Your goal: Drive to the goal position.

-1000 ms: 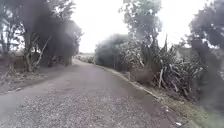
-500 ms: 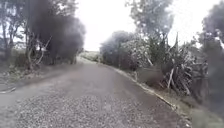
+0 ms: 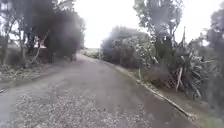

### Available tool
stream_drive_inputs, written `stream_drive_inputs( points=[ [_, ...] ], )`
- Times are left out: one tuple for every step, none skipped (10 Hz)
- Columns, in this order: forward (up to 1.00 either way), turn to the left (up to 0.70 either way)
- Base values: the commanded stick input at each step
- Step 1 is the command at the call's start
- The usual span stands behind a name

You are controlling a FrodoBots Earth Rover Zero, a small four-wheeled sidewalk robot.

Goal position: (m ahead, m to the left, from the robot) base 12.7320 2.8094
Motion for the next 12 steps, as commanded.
stream_drive_inputs(
  points=[
    [0.7, 0.0],
    [0.7, 0.02],
    [0.7, 0.07],
    [0.7, 0.08],
    [0.7, 0.06],
    [0.7, 0.0],
    [0.7, 0.0],
    [0.7, 0.35],
    [0.7, 0.34],
    [0.7, 0.24],
    [0.7, 0.13],
    [0.7, 0.0]
  ],
)
